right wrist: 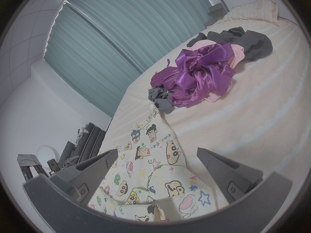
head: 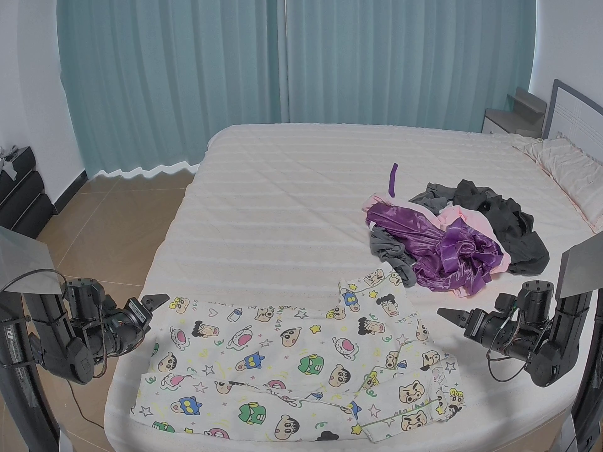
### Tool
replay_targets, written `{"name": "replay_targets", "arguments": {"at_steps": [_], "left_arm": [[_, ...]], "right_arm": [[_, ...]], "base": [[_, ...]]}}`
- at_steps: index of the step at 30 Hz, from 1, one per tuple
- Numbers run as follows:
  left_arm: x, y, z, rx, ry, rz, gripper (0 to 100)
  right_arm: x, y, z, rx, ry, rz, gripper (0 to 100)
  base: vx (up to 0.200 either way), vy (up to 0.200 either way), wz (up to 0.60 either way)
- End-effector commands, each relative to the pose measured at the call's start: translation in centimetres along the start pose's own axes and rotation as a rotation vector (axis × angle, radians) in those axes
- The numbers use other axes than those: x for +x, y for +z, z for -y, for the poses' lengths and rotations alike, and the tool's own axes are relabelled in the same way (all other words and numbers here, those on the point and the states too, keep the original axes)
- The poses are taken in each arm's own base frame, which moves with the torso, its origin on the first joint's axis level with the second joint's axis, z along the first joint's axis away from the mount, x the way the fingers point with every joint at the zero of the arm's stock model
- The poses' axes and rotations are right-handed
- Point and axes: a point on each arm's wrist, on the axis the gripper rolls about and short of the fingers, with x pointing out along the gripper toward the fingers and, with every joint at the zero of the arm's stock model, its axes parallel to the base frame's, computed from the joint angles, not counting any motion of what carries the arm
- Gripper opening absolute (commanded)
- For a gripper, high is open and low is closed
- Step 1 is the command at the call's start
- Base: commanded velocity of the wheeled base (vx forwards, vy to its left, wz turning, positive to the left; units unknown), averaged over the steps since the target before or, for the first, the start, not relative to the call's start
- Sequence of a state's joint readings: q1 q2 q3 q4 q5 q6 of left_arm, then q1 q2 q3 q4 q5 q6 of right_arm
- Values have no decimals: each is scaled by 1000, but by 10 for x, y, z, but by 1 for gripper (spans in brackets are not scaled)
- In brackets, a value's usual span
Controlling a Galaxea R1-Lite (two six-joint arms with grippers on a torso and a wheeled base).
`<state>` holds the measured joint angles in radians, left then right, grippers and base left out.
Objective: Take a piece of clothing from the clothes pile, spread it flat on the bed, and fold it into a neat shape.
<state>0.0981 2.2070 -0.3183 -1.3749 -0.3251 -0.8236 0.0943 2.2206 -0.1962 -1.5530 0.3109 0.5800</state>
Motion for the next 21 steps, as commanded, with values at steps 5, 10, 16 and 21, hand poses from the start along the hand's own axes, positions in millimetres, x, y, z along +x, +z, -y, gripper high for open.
{"name": "replay_targets", "arguments": {"at_steps": [5, 10, 16, 21], "left_arm": [[22, 6, 14, 179, 12, 49, 100], [58, 24, 7, 291, 115, -15, 100], [105, 32, -12, 316, 111, -33, 100], [105, 31, -16, 380, 19, -113, 100]], "right_arm": [[0, 1, -2, -7, 8, 11, 100], [0, 0, -3, -9, 12, 6, 100], [0, -2, -4, -12, 15, -4, 100], [1, -5, -6, -18, 22, -13, 100]], "base": [[0, 0, 0], [0, 0, 0], [0, 0, 0], [0, 0, 0]]}}
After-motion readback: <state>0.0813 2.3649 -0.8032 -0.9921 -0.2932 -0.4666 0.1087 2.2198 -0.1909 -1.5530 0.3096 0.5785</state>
